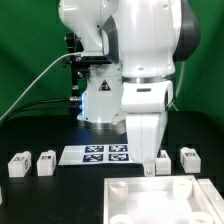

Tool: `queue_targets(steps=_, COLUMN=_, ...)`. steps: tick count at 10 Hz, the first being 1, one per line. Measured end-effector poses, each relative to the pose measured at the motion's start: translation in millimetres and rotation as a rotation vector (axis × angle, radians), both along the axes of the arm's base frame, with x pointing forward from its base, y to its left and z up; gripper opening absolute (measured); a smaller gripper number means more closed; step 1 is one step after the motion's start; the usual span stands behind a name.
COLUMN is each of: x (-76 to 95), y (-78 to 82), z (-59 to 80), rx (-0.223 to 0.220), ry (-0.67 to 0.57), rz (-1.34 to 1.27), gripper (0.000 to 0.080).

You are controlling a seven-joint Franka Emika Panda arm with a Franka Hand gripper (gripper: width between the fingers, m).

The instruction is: Assemble one leg

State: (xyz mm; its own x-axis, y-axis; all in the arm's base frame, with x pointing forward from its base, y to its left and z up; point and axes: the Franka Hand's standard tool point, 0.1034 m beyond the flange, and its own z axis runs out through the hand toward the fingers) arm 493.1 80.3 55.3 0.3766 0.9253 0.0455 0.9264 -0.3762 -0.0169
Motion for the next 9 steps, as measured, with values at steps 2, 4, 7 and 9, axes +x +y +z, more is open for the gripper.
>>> queue_targets(steps=2, x=0.3, y=21.2, z=7.5, rx=-0.001, ry=0.009, rz=-0.240, gripper=0.0649)
queue_targets(steps=4, x=-0.7, y=48.5, z=16.4, rx=0.008, ry=0.027, rz=-0.576, gripper=0.0649)
queue_targets(steps=7, x=-3.2, y=53.8, z=14.8, rx=0.025, ry=0.059, rz=-0.881, gripper=0.0649)
queue_targets(steps=9, x=-18.7, y=84.7, z=8.7, rx=0.011, ry=0.101, rz=-1.147, gripper=0.0649)
